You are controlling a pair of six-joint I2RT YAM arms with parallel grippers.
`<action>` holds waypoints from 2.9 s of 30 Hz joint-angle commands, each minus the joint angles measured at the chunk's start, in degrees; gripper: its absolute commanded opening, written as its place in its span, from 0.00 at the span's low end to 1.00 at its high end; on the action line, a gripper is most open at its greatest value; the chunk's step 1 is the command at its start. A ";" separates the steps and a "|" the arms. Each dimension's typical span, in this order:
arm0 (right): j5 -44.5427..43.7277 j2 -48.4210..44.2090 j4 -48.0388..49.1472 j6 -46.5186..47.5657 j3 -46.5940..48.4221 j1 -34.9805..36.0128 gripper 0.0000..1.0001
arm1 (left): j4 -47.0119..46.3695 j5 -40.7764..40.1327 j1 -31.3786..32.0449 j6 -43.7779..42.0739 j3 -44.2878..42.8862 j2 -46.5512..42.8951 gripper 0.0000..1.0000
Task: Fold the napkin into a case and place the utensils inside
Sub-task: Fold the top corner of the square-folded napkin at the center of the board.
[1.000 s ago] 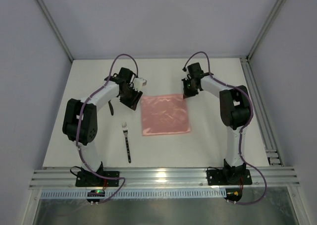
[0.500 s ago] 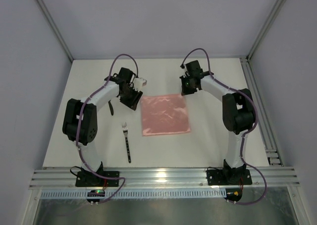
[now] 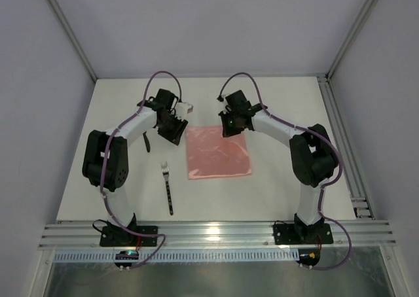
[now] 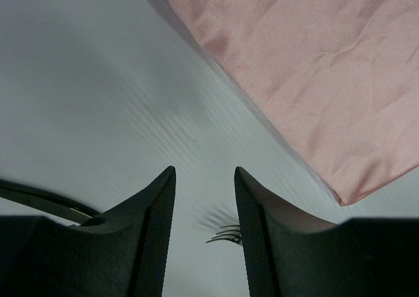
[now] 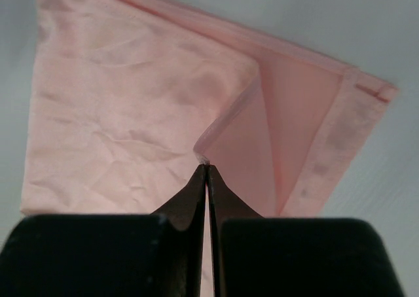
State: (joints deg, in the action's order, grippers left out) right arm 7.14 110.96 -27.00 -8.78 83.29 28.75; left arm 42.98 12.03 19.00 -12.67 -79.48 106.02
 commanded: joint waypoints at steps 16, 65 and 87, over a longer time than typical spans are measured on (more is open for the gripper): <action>3.59 -5.66 15.31 -10.91 -12.89 18.97 0.04 | -3.69 -0.34 -1.95 0.27 1.08 0.86 0.43; 9.12 -2.06 21.82 -11.09 -15.35 24.60 0.04 | -3.96 0.27 -2.04 1.06 -0.41 3.14 0.43; 9.31 -16.36 19.89 -12.23 -15.60 24.60 0.51 | -2.03 0.97 -1.87 0.80 -4.10 0.86 0.43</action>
State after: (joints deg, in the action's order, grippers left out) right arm 16.88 101.23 -8.62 -20.18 66.52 52.95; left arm 40.56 12.03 17.43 -12.36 -80.62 109.03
